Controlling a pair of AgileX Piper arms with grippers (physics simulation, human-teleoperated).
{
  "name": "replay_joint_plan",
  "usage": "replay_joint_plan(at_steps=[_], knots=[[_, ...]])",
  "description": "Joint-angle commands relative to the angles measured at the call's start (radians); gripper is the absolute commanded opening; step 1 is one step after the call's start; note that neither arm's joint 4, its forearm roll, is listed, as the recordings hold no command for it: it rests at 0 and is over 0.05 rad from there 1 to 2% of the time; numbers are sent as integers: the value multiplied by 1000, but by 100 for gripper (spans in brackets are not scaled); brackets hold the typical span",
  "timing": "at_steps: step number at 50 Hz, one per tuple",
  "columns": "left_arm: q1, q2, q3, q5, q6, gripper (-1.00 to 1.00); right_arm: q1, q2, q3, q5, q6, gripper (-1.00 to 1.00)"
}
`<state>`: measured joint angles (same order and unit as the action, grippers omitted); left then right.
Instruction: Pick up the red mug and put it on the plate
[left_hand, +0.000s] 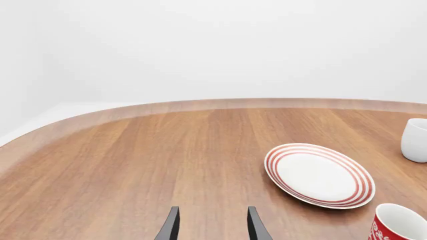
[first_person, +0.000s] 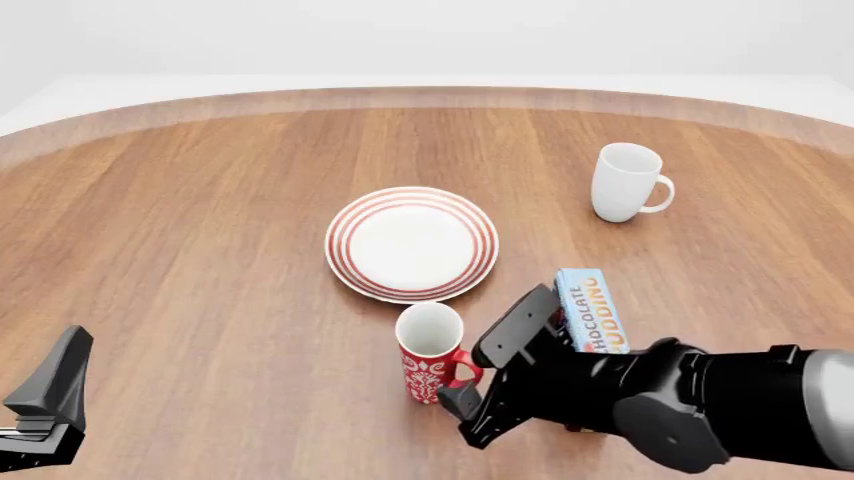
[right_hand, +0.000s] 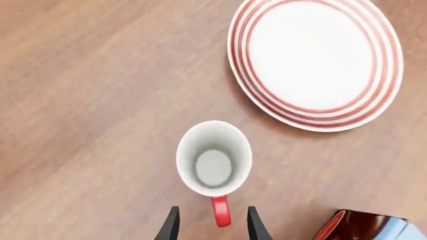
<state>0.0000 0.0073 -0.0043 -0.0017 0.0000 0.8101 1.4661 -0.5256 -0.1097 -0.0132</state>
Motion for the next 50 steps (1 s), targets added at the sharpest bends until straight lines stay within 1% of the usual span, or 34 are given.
replay_joint_plan(at_steps=[1, 14, 24, 25, 36, 40, 42, 50], knots=[[0, 0, 0, 0, 0, 100, -1, 29, -6, -14, 3, 100], [0, 0, 0, 0, 0, 100, 6, 50, 5, -47, 19, 100], [0, 0, 0, 0, 0, 100, 2, 44, 20, -62, 19, 100], [0, 0, 0, 0, 0, 100, 0, 43, 22, -64, 17, -100], [0, 0, 0, 0, 0, 100, -18, 21, 14, -42, -8, -100], [0, 0, 0, 0, 0, 100, -19, 12, 17, -37, -7, -100], [0, 0, 0, 0, 0, 100, -12, -3, 18, -31, 3, -100], [0, 0, 0, 0, 0, 100, -20, -59, 8, 5, -18, -100]])
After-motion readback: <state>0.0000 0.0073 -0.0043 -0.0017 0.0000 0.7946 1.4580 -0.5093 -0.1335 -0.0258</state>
